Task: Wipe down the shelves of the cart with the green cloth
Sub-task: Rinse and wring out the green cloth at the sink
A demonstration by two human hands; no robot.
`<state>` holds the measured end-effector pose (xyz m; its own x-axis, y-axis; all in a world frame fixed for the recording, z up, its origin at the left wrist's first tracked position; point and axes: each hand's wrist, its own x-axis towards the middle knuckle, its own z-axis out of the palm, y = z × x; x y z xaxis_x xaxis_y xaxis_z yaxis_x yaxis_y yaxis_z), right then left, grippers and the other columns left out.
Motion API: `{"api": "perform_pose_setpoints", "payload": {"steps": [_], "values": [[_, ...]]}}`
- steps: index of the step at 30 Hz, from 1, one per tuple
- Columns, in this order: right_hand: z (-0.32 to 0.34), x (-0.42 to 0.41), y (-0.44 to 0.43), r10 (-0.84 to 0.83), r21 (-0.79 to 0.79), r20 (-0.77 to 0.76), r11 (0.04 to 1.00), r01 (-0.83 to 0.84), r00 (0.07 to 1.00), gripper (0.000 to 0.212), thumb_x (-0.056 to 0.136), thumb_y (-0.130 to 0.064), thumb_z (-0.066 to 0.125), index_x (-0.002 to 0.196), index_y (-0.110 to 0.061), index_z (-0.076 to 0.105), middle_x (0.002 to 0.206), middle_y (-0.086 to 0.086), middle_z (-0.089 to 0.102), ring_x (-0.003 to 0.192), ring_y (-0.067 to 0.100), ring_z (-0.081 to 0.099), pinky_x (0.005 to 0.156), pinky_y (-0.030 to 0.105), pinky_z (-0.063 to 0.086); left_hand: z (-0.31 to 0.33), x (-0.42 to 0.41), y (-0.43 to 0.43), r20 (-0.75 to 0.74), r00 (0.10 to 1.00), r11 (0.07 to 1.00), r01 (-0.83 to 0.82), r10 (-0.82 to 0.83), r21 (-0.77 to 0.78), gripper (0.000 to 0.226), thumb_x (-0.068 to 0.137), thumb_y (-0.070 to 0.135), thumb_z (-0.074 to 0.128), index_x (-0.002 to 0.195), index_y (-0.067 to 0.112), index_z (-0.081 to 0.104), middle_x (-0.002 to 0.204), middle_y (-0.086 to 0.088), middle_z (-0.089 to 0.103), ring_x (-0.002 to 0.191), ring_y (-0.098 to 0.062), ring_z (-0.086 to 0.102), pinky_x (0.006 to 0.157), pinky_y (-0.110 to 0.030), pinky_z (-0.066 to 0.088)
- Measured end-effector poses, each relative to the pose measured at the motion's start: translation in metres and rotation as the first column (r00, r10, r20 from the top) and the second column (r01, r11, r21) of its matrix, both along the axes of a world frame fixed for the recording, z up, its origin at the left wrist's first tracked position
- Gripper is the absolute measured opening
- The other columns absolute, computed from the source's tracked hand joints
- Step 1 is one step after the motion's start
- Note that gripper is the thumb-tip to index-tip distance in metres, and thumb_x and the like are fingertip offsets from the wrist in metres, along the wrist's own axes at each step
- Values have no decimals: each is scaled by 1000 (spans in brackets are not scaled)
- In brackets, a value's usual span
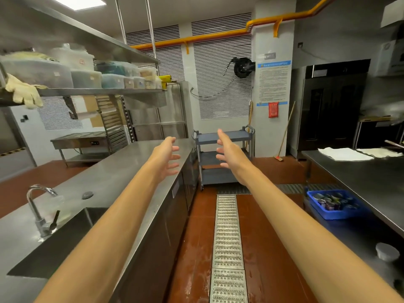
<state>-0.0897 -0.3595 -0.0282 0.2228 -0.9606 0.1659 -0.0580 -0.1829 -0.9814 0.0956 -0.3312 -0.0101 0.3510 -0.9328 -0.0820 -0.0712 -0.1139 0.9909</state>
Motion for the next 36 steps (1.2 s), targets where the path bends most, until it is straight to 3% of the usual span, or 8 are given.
{"api": "perform_pose_setpoints", "payload": {"steps": [4,8,13,17,26,28,32,36], "values": [[-8,20,-29,39,31,-3,999,-39,999,83,89,-75,32,152,-20,34,157,6,33,143,25,33,118,50,26,-4,15,-21,23,998,998,-54,54,25,45,97,53,41,115,17,61,125,-12,61,112,-32,58,89,-44,47],[-21,48,-47,119,60,2,991,-119,993,77,90,-73,33,142,-18,47,148,16,46,133,29,47,113,50,36,-15,38,-33,21,991,990,-130,129,59,49,96,54,39,116,15,62,123,-12,62,109,-30,58,100,-47,43],[-41,94,-55,173,115,-25,979,-169,985,84,93,-71,32,135,0,49,140,23,50,125,37,53,109,51,39,-35,65,-32,3,980,977,-197,197,82,46,96,53,37,105,17,64,119,-11,63,102,-28,58,94,-44,41],[-56,134,-51,245,123,-6,962,-242,970,77,93,-71,30,145,-17,43,142,3,51,129,18,50,115,45,33,-58,102,-26,-14,968,965,-247,249,86,42,97,53,38,96,20,64,120,-9,64,101,-26,58,96,-43,41],[-82,246,-43,384,114,0,917,-382,923,67,95,-66,32,143,-21,46,136,-1,56,125,13,53,115,44,32,-97,225,5,-25,933,932,-356,358,72,44,98,52,39,108,20,66,125,-10,65,103,-25,60,101,-46,41],[-85,273,-40,408,93,-6,909,-406,913,63,94,-67,33,138,-25,51,135,-3,56,124,12,53,115,44,33,-105,254,17,-39,925,924,-376,379,66,43,98,52,39,106,21,67,126,-10,64,102,-24,59,96,-43,40],[-89,330,-34,443,64,-10,895,-441,897,35,93,-68,34,101,-43,57,123,-11,59,120,8,54,113,43,36,-116,311,42,-71,904,906,-417,422,69,42,98,52,41,106,21,67,125,-9,64,110,-26,59,92,-42,42],[-99,382,-31,486,78,11,871,-486,874,37,93,-67,35,111,-42,55,126,-12,60,120,5,55,113,41,36,-121,360,60,-97,875,880,-469,474,74,42,98,50,43,106,19,70,115,-8,70,104,-23,64,101,-46,44]]}}
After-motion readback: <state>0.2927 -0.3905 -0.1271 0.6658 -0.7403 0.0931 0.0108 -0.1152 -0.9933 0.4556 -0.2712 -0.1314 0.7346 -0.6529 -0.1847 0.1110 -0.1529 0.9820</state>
